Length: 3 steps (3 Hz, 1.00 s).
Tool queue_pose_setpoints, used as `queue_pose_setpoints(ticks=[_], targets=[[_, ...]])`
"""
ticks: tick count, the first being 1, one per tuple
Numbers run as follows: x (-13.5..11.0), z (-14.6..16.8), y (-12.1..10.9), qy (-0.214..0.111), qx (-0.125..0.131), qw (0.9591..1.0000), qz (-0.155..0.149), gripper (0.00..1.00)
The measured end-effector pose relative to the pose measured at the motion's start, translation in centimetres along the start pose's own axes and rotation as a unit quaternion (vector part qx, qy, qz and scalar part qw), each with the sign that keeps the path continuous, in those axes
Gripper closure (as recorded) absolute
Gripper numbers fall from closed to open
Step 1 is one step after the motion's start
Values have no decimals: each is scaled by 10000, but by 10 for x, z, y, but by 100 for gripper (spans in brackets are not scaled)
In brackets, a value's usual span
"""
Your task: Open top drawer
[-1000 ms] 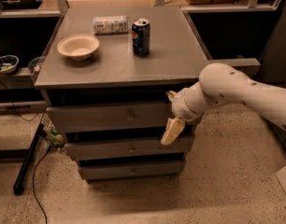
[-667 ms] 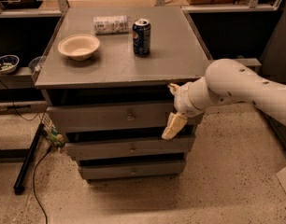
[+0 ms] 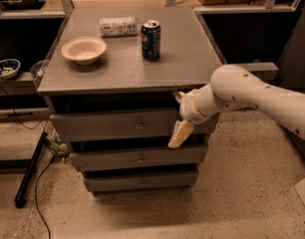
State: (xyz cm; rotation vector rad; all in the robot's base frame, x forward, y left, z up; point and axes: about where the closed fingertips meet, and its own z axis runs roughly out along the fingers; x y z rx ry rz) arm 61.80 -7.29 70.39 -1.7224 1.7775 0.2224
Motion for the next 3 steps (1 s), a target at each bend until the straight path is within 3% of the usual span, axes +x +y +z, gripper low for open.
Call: queue_pose_setpoints(ticks=[1,3], targets=[[11,35,-9,-87,-200,9997,70,0],[12,38,-3,-108,-296,9994,137,0]])
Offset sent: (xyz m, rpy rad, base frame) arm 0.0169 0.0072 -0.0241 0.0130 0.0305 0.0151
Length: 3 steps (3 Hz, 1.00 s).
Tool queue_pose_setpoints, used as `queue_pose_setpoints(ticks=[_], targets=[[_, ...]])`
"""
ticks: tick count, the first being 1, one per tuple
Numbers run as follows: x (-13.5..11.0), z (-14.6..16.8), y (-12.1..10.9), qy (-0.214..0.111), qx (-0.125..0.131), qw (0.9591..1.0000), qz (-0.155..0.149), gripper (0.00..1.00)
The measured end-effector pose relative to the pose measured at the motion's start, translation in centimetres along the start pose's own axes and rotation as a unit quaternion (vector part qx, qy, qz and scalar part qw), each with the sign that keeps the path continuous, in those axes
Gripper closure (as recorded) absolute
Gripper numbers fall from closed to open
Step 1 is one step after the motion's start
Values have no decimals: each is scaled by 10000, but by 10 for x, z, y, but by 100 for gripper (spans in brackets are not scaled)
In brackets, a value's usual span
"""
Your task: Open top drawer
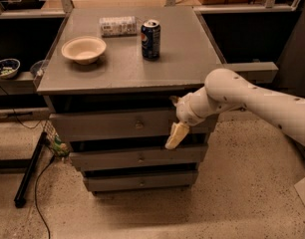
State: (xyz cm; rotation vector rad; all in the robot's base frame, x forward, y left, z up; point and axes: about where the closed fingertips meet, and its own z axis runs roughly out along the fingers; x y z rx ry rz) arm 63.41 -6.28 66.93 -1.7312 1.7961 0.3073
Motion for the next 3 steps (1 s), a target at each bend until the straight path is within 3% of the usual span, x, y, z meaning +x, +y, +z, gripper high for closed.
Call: queue_pose_setpoints(ticks=[1,3], targets=[[7,2,18,13,-188,9997,138,0],[1,-26,58,-152,-415,9989,127,0]])
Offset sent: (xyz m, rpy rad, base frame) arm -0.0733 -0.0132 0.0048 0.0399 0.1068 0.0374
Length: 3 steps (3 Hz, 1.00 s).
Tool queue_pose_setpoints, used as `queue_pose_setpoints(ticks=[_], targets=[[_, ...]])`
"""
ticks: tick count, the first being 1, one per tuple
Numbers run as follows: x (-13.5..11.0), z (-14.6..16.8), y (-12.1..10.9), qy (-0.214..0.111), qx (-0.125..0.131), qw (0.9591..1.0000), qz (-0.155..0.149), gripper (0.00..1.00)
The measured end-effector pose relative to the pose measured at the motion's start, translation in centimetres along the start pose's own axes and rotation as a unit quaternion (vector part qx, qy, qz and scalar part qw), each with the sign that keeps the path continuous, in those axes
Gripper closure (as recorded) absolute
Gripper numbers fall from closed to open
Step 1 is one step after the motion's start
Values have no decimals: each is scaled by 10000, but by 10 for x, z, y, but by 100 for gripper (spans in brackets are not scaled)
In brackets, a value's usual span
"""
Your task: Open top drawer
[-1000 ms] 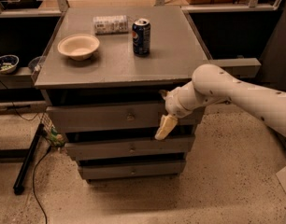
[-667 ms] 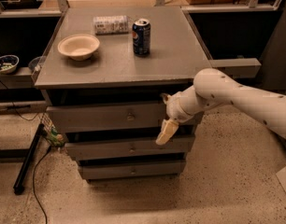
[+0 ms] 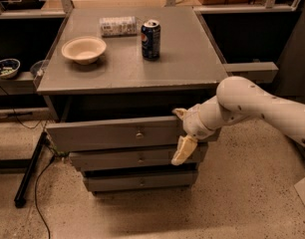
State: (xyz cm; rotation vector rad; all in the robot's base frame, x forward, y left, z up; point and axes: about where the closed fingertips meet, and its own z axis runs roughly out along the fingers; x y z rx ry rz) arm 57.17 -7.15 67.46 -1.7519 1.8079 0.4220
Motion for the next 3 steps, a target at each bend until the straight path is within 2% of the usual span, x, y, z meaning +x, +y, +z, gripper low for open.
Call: queue_pose_setpoints(ticks=[1,2,3], targets=[[-4,-23,28,-240,-74,9997,-50,0],[-4,-24,29,-251,-72,9996,-49,0],[-6,-24,21,-193,257,9993,-181,0]])
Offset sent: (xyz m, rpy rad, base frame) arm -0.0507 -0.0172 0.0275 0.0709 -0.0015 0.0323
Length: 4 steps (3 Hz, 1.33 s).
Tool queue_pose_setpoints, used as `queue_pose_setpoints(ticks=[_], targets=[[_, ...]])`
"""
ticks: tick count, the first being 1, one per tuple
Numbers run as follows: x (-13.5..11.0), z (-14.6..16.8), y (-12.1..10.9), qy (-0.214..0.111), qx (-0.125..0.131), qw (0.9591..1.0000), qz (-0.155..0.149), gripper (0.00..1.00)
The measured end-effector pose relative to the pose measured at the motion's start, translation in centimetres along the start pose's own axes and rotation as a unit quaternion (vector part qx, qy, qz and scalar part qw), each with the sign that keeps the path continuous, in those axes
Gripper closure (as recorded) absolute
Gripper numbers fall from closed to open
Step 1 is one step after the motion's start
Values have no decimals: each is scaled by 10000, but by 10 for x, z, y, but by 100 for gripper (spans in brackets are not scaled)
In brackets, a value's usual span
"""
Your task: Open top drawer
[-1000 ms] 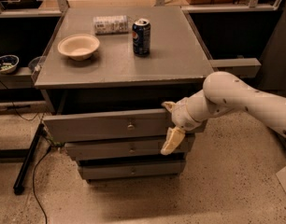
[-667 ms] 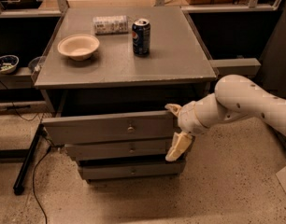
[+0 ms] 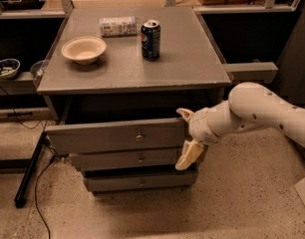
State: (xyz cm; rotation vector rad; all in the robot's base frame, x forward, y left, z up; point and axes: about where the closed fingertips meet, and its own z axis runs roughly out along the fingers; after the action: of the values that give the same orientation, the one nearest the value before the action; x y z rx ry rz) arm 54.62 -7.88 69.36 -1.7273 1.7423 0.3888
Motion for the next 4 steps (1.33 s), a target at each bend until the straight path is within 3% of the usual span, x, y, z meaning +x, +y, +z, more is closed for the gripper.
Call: queue_pose_setpoints(ticks=[1,2,3,4], targets=[[-5,3,-11,80,200,9996,-159,0],[-5,7,-16,34,158,9997,-155,0],[-7,35,-32,43,-47,9997,-251,0],[-6,36,-31,91,-95,9996,-265,0]])
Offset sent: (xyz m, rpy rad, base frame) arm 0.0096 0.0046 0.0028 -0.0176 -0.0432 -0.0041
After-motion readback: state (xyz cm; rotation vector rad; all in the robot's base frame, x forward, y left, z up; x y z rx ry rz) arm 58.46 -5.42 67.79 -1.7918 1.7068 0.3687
